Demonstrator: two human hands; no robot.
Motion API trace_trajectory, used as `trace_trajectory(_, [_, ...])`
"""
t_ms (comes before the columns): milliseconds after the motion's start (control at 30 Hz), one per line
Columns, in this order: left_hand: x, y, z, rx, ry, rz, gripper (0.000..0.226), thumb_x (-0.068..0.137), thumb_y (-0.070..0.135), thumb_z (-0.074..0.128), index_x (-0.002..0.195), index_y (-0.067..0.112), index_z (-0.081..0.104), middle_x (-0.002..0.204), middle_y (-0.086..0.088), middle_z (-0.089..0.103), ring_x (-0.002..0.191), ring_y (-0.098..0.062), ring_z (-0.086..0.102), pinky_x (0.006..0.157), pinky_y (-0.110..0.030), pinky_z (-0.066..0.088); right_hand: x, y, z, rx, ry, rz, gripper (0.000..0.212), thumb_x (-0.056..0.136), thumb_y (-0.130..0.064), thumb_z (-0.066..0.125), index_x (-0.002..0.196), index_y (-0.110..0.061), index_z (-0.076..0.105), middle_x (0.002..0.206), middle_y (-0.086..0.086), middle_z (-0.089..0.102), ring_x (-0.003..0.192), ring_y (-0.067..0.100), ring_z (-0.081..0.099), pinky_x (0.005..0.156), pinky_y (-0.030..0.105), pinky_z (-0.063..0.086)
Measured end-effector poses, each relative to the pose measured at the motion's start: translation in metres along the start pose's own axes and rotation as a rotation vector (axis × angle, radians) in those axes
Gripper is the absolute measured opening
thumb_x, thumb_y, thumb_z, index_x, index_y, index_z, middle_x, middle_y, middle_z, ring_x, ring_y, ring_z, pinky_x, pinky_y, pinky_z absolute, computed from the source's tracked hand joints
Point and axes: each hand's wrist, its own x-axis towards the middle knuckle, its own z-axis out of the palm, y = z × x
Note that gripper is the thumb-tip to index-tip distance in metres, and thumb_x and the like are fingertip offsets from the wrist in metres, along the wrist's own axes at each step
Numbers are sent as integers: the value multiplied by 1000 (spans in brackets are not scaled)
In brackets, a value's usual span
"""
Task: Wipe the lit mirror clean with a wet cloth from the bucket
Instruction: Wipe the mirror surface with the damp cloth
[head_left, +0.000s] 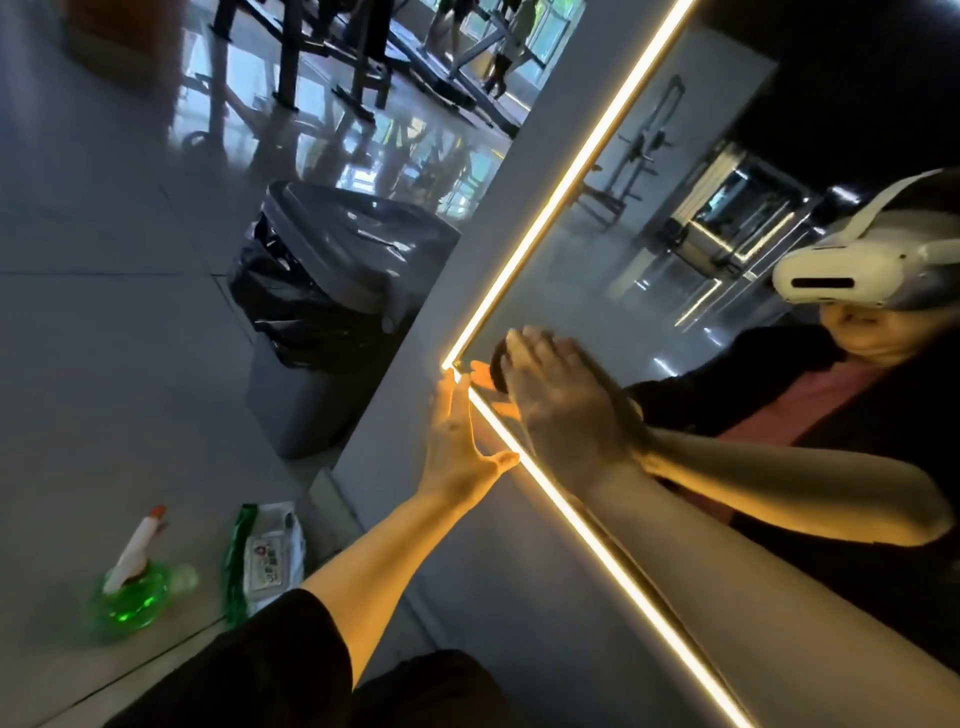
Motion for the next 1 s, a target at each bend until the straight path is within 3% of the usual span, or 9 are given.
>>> trace_trajectory(133, [-4,18,8,38,15,68,110,66,16,90,153,13,24,161,-6,21,149,-21,17,115,-23,16,-40,16,-14,-23,-133,-157,43,96,-18,42,132,-4,60,139,16,57,130,34,52,114,48,33])
trace_trajectory(200, [-4,28,11,77,1,94,115,65,15,90,155,16,18,162,-3,16,150,-19,13,117,-27,16,-32,49,-41,-98,-153,-23,57,92,-36,56,139,-4,54,147,19,48,136,36,44,115,50,31])
trace_trajectory(267, [-9,40,15,101,-26,121,119,67,18,90,157,21,12,164,1,11,150,-18,10,118,-31,18,-27,76,-65,-135,-108,149,69,89,-46,50,143,-4,48,151,21,42,140,38,39,116,52,30])
trace_trajectory(333, [-15,49,20,119,-59,149,118,70,22,88,156,25,8,164,4,7,150,-18,11,117,-33,21,-41,78,-70,-130,-56,223,70,87,-41,33,143,-3,48,151,22,41,140,39,39,116,52,30])
trace_trajectory(533, [-25,66,19,220,-117,329,122,73,30,85,155,31,-4,164,7,-7,151,-20,9,114,-37,29,-92,74,-70,-67,-95,-35,51,97,-15,27,135,-4,58,144,22,51,134,38,47,114,50,33])
trace_trajectory(700, [-22,94,24,261,-112,387,121,76,37,82,151,32,-13,163,3,-15,150,-19,-13,123,-41,8,-71,147,-108,-179,93,376,47,99,-11,36,145,-4,44,153,20,38,145,37,31,120,50,21])
trace_trajectory(833, [-24,101,32,323,-198,326,124,79,42,78,143,34,-28,157,6,-32,145,-18,-28,123,-47,2,-110,110,-87,-126,-36,96,49,98,-9,32,145,-4,45,153,20,39,143,37,34,119,50,23])
trace_trajectory(933, [-23,109,28,350,-168,331,119,80,43,76,152,25,-17,161,0,-24,147,-21,-25,123,-47,1,-118,123,-95,-134,-87,12,50,95,-8,34,143,-5,47,151,20,41,141,37,37,118,51,25])
trace_trajectory(1000, [-21,117,24,316,-91,376,113,79,42,78,157,18,-1,164,-4,-12,149,-21,-18,124,-44,3,-103,155,-114,-149,38,235,49,95,-5,39,144,-3,45,151,22,41,142,37,35,121,48,18])
